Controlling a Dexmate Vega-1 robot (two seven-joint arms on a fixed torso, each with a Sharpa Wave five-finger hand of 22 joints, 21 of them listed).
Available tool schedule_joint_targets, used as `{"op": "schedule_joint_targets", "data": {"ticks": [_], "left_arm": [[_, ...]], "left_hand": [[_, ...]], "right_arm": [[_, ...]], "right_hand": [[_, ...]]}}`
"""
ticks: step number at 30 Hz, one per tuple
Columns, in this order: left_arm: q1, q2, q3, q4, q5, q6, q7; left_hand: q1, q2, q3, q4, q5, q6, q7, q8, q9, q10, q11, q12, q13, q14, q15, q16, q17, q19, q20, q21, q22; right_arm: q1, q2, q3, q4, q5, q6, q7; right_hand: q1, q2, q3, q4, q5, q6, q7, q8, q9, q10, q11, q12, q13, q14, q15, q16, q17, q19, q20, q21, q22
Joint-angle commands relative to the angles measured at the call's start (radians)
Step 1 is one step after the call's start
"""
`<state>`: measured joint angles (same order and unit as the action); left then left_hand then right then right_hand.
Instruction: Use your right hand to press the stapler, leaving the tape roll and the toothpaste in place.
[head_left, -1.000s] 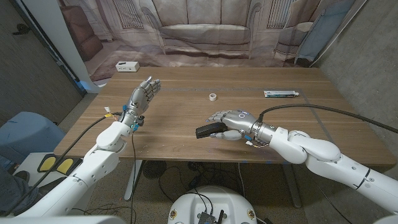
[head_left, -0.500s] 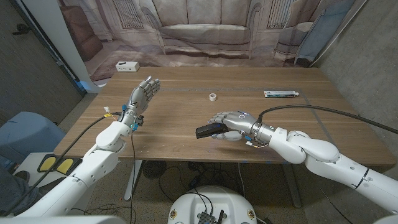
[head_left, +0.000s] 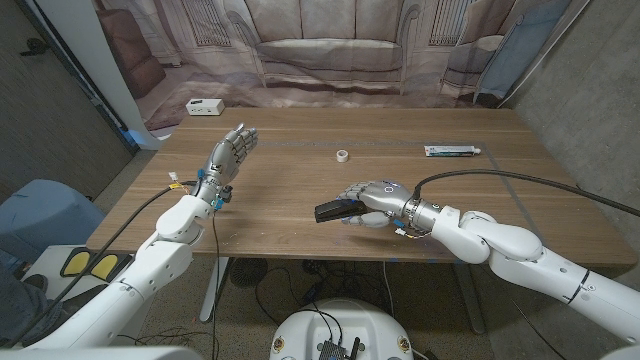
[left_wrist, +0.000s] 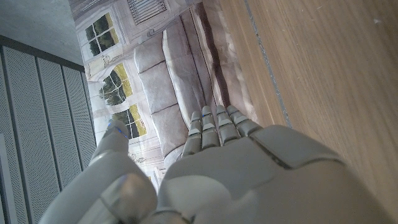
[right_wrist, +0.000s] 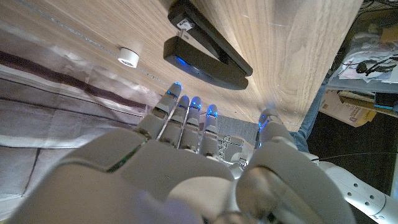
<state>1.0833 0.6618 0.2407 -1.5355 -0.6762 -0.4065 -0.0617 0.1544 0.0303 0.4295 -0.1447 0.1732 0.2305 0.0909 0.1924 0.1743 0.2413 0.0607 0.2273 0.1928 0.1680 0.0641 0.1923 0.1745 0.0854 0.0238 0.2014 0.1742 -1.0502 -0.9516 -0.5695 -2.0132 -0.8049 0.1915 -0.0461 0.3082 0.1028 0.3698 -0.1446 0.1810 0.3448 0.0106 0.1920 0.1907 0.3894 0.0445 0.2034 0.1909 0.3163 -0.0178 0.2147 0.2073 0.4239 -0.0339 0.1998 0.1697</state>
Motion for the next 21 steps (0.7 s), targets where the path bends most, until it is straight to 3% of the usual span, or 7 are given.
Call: {"op": "schedule_joint_targets", "data": {"ticks": [1,21], "left_arm": [[-0.003,-0.003,0.002,0.005,0.000,0.002,0.005],[-0.007,-0.002,0.006,0.004,0.003,0.003,0.003]], "left_hand": [[0.008,0.002,0.007,0.003,0.000,0.006,0.001,-0.002,0.006,0.010,-0.003,-0.004,0.005,0.010,0.002,-0.002,0.004,0.003,0.011,-0.001,0.006],[0.008,0.002,0.007,0.003,0.000,0.008,-0.001,-0.003,0.006,0.008,-0.015,-0.007,0.005,0.013,-0.001,-0.002,0.004,0.000,0.016,-0.002,0.006]], "right_arm": [[0.005,0.001,-0.011,0.013,0.006,-0.004,-0.003],[0.000,0.003,-0.027,0.032,0.008,-0.014,-0.017]], "right_hand": [[-0.005,-0.004,0.000,0.002,-0.002,0.009,-0.004,0.005,0.002,0.009,-0.001,0.006,0.003,0.012,-0.001,0.005,0.005,0.013,0.002,0.004,0.002],[-0.007,-0.005,0.000,0.003,-0.002,0.020,-0.004,0.009,0.002,0.019,-0.004,0.007,0.002,0.019,-0.002,0.006,0.005,0.020,0.004,0.004,0.002]]}}
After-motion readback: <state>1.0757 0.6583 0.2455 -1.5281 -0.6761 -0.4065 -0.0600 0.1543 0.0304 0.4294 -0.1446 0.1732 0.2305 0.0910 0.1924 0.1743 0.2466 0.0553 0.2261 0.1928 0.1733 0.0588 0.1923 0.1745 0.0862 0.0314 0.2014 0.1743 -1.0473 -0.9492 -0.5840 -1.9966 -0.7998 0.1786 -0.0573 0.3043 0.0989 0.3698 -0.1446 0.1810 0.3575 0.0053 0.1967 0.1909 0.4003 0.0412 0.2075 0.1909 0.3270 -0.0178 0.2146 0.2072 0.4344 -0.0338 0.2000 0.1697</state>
